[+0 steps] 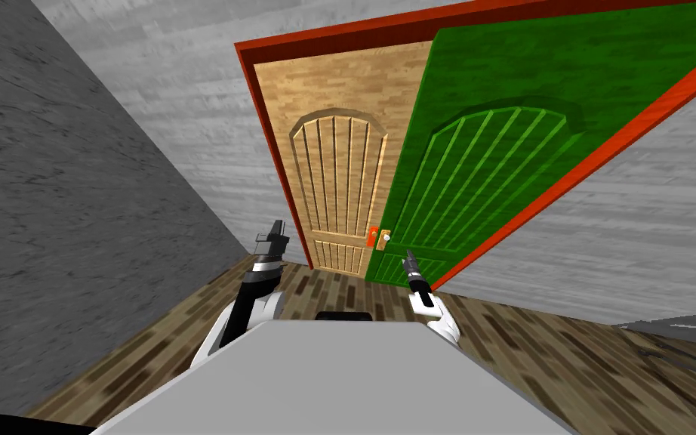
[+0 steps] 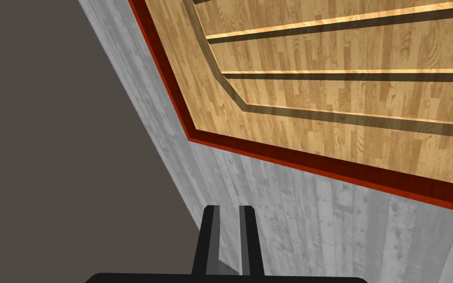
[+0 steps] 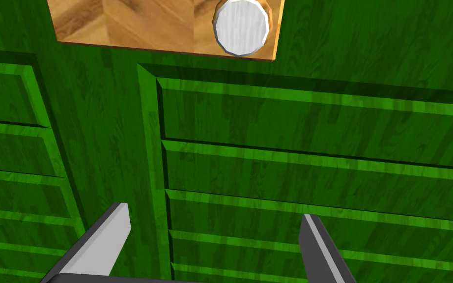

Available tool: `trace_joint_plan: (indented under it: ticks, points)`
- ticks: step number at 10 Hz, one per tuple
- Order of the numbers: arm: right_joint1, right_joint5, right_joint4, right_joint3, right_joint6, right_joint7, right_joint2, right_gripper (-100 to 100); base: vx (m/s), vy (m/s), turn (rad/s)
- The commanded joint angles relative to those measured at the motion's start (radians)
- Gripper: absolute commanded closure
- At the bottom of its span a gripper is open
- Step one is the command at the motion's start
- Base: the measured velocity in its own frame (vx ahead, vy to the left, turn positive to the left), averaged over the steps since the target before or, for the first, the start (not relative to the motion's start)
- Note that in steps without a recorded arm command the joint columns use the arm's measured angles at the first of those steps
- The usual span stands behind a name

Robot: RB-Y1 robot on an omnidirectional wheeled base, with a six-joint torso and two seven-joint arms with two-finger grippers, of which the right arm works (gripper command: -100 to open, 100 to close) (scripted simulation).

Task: Pull the door open

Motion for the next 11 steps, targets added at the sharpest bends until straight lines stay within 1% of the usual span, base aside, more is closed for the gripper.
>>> trace_joint_plan:
  ticks: [1, 2, 4, 7, 9, 10, 11]
  points:
    - [0.014, -0.005, 0.011, -0.029, 0.006, 0.006, -0.012, -100, -0.014, -0.058, -0.148]
    - [0.015, -0.008, 0.02, -0.045, 0.01, 0.011, -0.016, -100, 0.083, -0.073, -0.109]
    - [0.006, -0.007, 0.02, -0.042, 0.009, 0.014, -0.012, -100, 0.169, -0.031, 0.035]
    - [-0.021, -0.004, 0.016, -0.016, 0.002, 0.017, 0.005, -100, 0.211, 0.024, 0.108]
    - [-0.05, 0.0, 0.008, 0.015, -0.005, 0.018, 0.023, -100, 0.242, 0.11, 0.171]
    - [-0.045, -0.001, 0.022, 0.002, -0.011, 0.021, 0.018, -100, 0.126, 0.068, 0.033]
    - [-0.045, -0.001, 0.022, 0.002, -0.011, 0.021, 0.018, 100, -0.015, -0.012, -0.035]
